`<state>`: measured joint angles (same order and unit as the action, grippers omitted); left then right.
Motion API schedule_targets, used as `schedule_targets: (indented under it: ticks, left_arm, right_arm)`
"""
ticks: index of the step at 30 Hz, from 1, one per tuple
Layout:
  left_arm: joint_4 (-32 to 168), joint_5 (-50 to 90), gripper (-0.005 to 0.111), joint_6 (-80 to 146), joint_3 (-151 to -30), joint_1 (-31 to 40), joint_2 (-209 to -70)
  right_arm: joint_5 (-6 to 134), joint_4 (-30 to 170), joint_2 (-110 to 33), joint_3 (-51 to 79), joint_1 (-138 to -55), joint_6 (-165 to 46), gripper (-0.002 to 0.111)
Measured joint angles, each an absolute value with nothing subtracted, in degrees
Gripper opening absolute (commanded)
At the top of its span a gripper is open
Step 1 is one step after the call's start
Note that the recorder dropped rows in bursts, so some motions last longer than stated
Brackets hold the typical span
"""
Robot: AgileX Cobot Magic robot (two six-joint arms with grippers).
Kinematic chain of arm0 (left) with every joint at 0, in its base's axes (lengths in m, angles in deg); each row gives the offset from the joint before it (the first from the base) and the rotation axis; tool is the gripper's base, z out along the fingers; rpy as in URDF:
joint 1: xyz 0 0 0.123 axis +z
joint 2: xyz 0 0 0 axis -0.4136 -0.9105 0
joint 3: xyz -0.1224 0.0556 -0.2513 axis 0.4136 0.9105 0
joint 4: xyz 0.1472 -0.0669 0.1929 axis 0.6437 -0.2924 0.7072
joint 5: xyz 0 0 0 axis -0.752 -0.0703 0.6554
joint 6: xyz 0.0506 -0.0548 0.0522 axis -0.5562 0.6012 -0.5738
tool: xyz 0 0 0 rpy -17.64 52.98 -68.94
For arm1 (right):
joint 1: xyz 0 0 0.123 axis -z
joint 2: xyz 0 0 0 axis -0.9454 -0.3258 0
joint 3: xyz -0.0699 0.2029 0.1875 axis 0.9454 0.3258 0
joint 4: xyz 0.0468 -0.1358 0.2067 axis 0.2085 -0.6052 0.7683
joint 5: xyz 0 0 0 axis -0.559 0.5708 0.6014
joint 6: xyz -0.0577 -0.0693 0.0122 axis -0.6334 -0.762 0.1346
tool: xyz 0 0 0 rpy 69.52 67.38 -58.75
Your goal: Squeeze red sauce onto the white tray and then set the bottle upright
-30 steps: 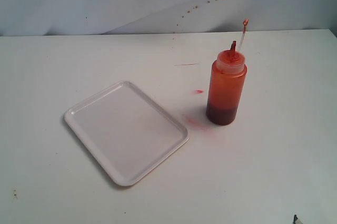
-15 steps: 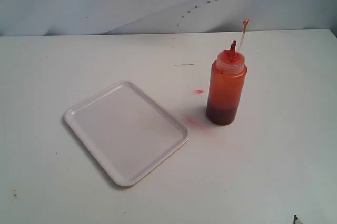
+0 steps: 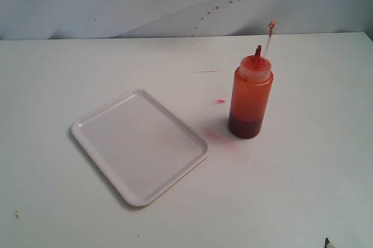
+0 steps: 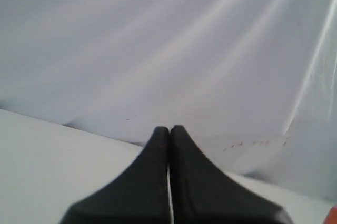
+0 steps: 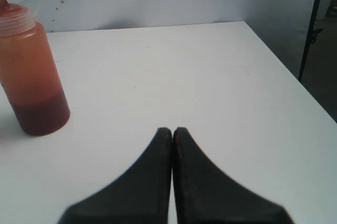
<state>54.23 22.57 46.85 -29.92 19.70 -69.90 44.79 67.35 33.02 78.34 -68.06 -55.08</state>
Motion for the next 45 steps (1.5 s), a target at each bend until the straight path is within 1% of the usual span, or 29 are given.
schedule_targets:
  ticks: [4,9,12,15,18,22,25,27,30,36,39,45]
  left_arm:
    - [49.0,25.3,0.0,54.0,-29.9,19.7,-69.9]
    - [51.5,32.1,0.0,57.9,-29.9,19.7,-69.9]
    - [58.7,44.3,0.0,63.9,-29.9,19.7,-69.9]
    - [70.1,60.7,0.0,68.8,-29.9,19.7,-72.8]
    - [79.2,65.6,0.0,70.6,-31.1,19.7,-81.8]
    - [84.2,72.1,0.0,72.8,-32.2,19.7,-99.0]
    - [89.1,83.5,0.0,73.4,-32.4,19.7,-113.2]
    - [93.1,87.2,0.0,73.0,-33.7,19.7,-122.7]
    - [97.8,88.8,0.0,70.2,-37.1,19.7,-135.6]
    - [104.1,88.9,0.0,64.3,-43.7,19.7,-154.0]
    - [105.8,88.9,0.0,60.6,-47.1,19.7,-160.8]
    - [105.9,88.9,0.0,47.5,-55.3,19.7,-169.8]
  right_arm:
    - [44.8,67.3,33.0,78.3,-68.1,-55.1,0.0]
    - [44.8,67.3,33.0,78.3,-68.1,-55.1,0.0]
    - [44.8,67.3,33.0,78.3,-68.1,-55.1,0.0]
    - [44.8,67.3,33.0,78.3,-68.1,-55.1,0.0]
    - [44.8,67.3,33.0,78.3,-68.1,-55.1,0.0]
    - [44.8,67.3,33.0,78.3,-68.1,-55.1,0.0]
    - [44.8,67.3,33.0,78.3,-68.1,-55.1,0.0]
    - [44.8,67.3,33.0,78.3,-68.1,-55.1,0.0]
    - [44.8,67.3,33.0,78.3,-68.1,-55.1,0.0]
    - [44.8,67.3,33.0,78.3,-68.1,-55.1,0.0]
    - [44.8,67.3,33.0,78.3,-68.1,-55.1,0.0]
    - [44.8,67.3,33.0,78.3,-68.1,-55.1,0.0]
